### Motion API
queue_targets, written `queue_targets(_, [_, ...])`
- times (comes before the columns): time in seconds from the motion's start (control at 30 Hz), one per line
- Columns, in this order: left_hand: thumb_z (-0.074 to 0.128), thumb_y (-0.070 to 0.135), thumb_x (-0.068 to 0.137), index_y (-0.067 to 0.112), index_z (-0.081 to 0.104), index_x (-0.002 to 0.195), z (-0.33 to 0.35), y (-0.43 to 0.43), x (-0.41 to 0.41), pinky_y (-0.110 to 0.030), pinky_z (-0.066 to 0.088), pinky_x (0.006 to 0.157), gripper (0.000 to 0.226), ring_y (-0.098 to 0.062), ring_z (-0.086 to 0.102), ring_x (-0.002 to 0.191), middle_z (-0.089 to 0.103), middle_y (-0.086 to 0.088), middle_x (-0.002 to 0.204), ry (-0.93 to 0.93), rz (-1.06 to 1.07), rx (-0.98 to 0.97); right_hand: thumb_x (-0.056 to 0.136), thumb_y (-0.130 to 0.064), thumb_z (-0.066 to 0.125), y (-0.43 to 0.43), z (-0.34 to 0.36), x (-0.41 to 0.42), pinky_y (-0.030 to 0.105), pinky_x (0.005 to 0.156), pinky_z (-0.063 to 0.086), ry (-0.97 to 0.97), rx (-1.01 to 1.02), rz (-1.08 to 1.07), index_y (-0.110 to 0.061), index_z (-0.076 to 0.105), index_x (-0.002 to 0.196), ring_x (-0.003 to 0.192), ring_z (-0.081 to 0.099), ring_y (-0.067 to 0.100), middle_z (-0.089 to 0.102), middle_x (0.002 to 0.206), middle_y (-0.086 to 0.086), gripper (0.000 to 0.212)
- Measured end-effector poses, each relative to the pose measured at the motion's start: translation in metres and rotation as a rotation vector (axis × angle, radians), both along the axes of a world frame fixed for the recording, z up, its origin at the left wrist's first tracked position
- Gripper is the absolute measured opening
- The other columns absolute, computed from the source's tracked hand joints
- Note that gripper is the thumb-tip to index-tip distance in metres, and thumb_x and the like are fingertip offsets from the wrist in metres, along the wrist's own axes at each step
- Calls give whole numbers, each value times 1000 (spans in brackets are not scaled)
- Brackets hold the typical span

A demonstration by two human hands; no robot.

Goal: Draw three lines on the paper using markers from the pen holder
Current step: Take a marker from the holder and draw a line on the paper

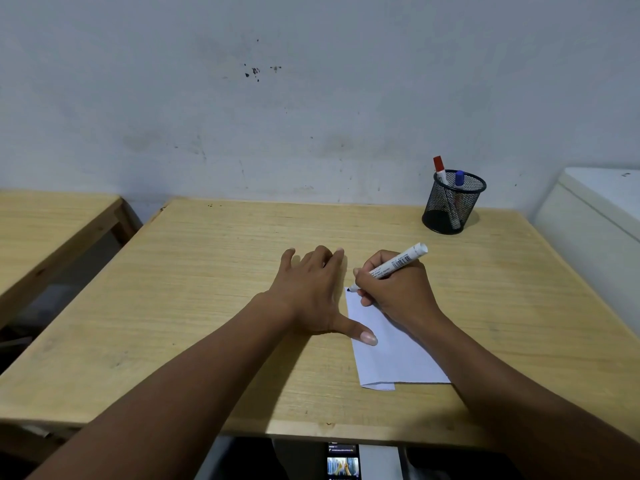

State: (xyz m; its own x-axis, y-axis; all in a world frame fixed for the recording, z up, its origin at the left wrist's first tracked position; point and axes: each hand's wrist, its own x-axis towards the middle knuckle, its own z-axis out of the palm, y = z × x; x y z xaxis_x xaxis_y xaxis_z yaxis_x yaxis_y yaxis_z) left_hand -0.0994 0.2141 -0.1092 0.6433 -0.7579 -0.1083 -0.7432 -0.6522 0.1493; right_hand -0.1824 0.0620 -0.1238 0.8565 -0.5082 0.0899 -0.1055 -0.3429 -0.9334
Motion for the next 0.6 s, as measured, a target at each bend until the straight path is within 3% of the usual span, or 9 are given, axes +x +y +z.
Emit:
queue_targets(0.1, [56, 101, 45, 20, 6, 162, 0, 0, 0, -59, -2, 124, 150, -23, 28, 151, 31, -2, 158, 16, -1, -7, 78, -27, 78, 0, -1, 1, 54, 68, 64, -5, -2, 12, -14, 71, 76, 58, 76, 21, 76, 66, 4, 15])
queue_targets(0.27, [56, 101, 45, 20, 7, 162, 0, -1, 0, -57, 5, 124, 150, -24, 31, 149, 32, -2, 157, 17, 0, -14, 77, -30, 77, -1, -2, 0, 55, 68, 64, -11, 3, 21, -15, 70, 76, 58, 76, 22, 76, 65, 5, 17])
queue_targets(0.37, [55, 102, 45, 19, 6, 162, 0, 0, 0, -57, 7, 124, 151, -24, 32, 148, 32, -2, 158, 16, 3, -8, 76, -28, 76, -1, -1, -1, 46, 66, 65, 20, -7, 37, -16, 69, 73, 59, 76, 22, 75, 64, 6, 14])
queue_targets(0.47, [54, 103, 43, 20, 6, 162, -1, 0, 0, -56, 11, 124, 152, -23, 31, 147, 31, -2, 158, 16, 2, -13, 80, -16, 75, 0, 2, 0, 31, 52, 56, 21, 59, 37, -6, 69, 76, 57, 74, 22, 75, 65, 12, 12])
queue_targets(0.6, [57, 102, 40, 26, 3, 162, -2, 2, 2, -52, 16, 123, 154, -21, 33, 145, 30, 3, 158, 90, 24, -56, 88, -13, 67, -5, 14, 1, 26, 44, 42, -57, 327, -47, -5, 65, 78, 52, 64, 25, 70, 63, 15, 13])
